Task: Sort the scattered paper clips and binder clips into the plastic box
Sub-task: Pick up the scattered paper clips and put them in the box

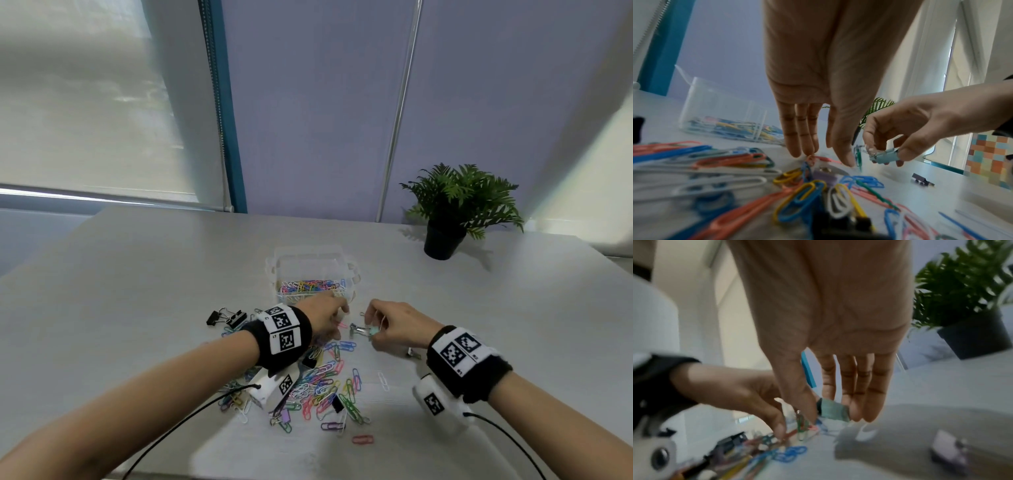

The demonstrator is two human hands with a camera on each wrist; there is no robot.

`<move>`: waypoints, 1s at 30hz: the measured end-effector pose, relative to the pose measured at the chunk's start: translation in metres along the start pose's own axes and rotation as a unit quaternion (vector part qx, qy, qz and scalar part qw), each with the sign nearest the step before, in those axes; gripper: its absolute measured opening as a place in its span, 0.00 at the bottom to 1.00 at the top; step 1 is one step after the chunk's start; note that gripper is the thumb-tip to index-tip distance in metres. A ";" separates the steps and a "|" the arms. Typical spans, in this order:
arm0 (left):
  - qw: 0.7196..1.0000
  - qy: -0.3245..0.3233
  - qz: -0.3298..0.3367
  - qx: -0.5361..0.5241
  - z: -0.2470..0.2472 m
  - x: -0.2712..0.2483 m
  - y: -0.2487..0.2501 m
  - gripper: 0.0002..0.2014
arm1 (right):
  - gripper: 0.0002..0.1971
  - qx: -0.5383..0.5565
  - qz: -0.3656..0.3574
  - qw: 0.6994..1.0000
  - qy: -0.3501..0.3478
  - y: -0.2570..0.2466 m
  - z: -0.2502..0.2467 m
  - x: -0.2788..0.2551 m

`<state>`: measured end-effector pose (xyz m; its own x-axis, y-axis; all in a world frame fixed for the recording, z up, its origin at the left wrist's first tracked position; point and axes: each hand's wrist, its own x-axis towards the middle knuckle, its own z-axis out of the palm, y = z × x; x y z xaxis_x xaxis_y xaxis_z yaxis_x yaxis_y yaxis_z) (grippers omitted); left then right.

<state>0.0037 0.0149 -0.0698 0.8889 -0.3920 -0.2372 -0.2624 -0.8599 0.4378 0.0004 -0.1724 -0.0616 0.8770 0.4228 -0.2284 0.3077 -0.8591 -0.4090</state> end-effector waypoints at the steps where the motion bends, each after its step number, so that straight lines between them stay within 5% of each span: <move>1: 1.000 -0.003 0.000 0.015 0.000 0.002 0.001 0.21 | 0.13 0.016 -0.013 1.000 -0.009 -0.002 -0.002 -0.001; 8: 0.997 -0.035 0.034 -0.061 -0.018 0.001 -0.001 0.23 | 0.07 0.175 -0.039 0.984 0.011 -0.012 -0.016 -0.008; 12: 0.973 -0.070 0.051 -0.212 -0.034 -0.013 -0.001 0.21 | 0.08 0.197 -0.034 0.978 0.061 -0.015 -0.018 -0.005; 18: 0.962 0.006 0.028 -0.272 -0.024 -0.022 -0.006 0.08 | 0.10 0.201 -0.064 0.973 0.091 -0.026 -0.014 -0.004; 24: 0.978 0.059 0.015 -0.199 -0.029 -0.030 -0.030 0.04 | 0.10 0.181 -0.062 0.977 0.096 -0.005 -0.020 -0.011; 30: 0.999 0.018 -0.003 -0.039 -0.030 -0.031 -0.029 0.07 | 0.06 0.171 -0.074 0.980 0.067 -0.001 -0.012 -0.010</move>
<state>-0.0049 0.0622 -0.0493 0.9032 -0.3745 -0.2096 -0.2289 -0.8335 0.5028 -0.0041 -0.1786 -0.0483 0.8795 0.4746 -0.0350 0.3141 -0.6341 -0.7066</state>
